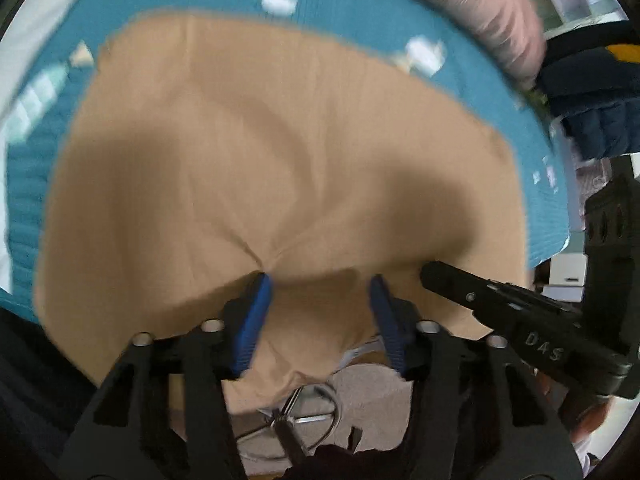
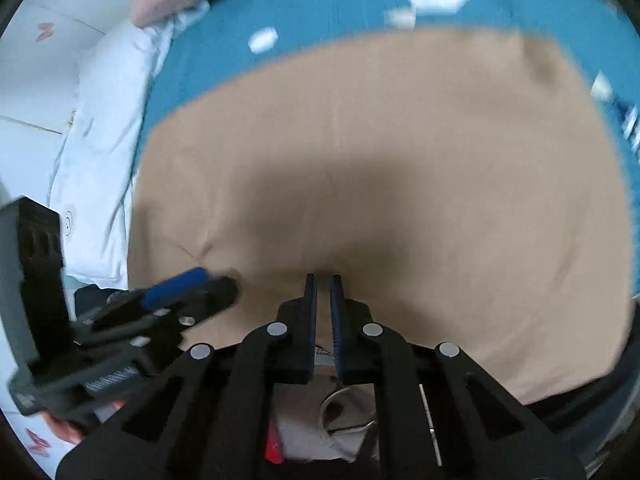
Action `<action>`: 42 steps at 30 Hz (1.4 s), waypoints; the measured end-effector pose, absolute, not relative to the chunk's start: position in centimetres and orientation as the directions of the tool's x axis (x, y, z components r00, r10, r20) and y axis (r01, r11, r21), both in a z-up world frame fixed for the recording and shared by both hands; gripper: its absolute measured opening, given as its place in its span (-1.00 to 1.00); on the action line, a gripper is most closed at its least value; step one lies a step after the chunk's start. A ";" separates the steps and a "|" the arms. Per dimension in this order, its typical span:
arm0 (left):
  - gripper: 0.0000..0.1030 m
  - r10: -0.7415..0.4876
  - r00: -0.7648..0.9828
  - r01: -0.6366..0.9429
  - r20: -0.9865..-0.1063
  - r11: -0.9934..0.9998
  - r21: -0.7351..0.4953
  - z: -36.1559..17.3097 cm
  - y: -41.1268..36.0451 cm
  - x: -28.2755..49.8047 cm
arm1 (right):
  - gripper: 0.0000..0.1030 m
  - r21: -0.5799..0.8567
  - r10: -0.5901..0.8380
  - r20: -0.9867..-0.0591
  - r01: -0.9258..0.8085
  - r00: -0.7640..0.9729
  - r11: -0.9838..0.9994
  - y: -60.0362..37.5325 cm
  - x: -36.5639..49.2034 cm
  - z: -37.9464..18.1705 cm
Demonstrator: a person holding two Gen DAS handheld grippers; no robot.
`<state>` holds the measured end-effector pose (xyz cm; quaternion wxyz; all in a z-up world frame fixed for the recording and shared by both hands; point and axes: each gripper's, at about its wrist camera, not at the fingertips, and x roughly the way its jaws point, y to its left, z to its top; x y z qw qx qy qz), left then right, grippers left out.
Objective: Fold large clothes
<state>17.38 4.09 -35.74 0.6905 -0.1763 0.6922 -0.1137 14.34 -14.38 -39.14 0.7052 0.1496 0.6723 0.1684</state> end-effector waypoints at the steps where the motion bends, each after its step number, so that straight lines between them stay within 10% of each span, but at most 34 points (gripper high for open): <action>1: -0.49 -0.374 -0.009 -0.094 -0.927 0.924 -0.372 -37.0 4.0 17.4 | -0.95 0.418 0.418 -0.908 -0.022 0.021 0.908 -14.4 14.3 -40.2; 4: -0.95 -0.391 -0.017 -0.158 -0.920 0.910 -0.383 -38.6 5.5 16.8 | -1.00 0.384 0.384 -0.923 -0.002 0.011 0.923 -16.1 14.2 -41.6; 18: -0.94 -0.332 -0.011 -0.337 -0.943 0.889 -0.310 -38.1 14.0 14.9 | -1.00 0.349 0.334 -0.937 0.269 0.102 0.898 -30.1 12.4 -41.1; 29: -0.92 -0.350 0.159 -0.129 -0.923 0.920 -0.371 -28.9 10.8 21.1 | -0.95 0.398 0.355 -0.873 0.070 0.334 0.915 -25.1 17.9 -29.7; 42: -0.95 -0.314 0.004 -0.119 -0.949 0.942 -0.312 -38.4 6.1 29.6 | -1.00 0.358 0.363 -0.930 -0.082 0.056 0.930 -11.6 26.3 -40.4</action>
